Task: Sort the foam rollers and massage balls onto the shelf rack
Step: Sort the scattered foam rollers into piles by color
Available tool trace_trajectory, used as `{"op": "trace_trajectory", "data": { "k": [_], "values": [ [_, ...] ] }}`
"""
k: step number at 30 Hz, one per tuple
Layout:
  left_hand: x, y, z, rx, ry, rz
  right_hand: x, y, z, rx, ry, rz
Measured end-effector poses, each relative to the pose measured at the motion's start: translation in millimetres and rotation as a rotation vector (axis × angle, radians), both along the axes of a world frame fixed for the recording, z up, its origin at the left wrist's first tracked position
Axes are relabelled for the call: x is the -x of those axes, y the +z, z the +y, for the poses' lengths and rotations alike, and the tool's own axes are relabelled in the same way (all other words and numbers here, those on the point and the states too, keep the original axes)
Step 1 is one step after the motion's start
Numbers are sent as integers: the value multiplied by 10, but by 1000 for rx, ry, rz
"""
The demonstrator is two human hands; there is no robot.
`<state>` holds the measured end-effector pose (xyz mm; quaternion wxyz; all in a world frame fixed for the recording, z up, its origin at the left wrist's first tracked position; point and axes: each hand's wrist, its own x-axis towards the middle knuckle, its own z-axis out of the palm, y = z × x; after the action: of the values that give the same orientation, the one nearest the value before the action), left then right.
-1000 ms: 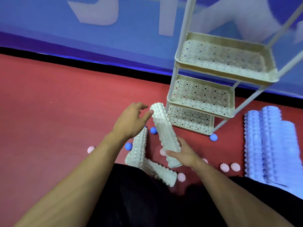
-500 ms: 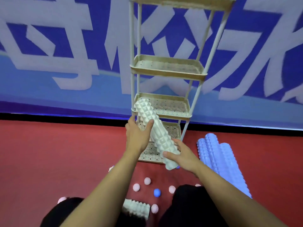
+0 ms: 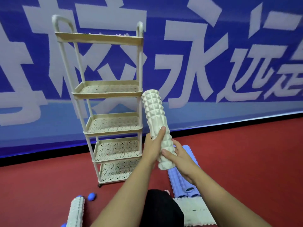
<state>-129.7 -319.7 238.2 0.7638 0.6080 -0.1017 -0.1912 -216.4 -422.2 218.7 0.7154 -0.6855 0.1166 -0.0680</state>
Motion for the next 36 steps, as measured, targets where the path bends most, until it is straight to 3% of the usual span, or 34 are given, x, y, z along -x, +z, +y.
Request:
{"op": "trace_trajectory", "data": {
  "k": [5,9,16,24,36],
  "values": [
    [265,8,-543,-33,-31,26,370,68,-429,-73,-77,-10],
    [435,-105,-899,-130,-100,31,525,21,-934,-68,-297,82],
    [758,-683,-1455,-402,-388,-188,751,-505,-1548,-99,-435,190],
    [760,-1535,-1698,-764,-756,-426,1072,-1591,-1755,-295,-657,367],
    [310,-2191,-1637,-929,-773,-606,1334,-3610,-1455,-587,-909,642]
  ]
}}
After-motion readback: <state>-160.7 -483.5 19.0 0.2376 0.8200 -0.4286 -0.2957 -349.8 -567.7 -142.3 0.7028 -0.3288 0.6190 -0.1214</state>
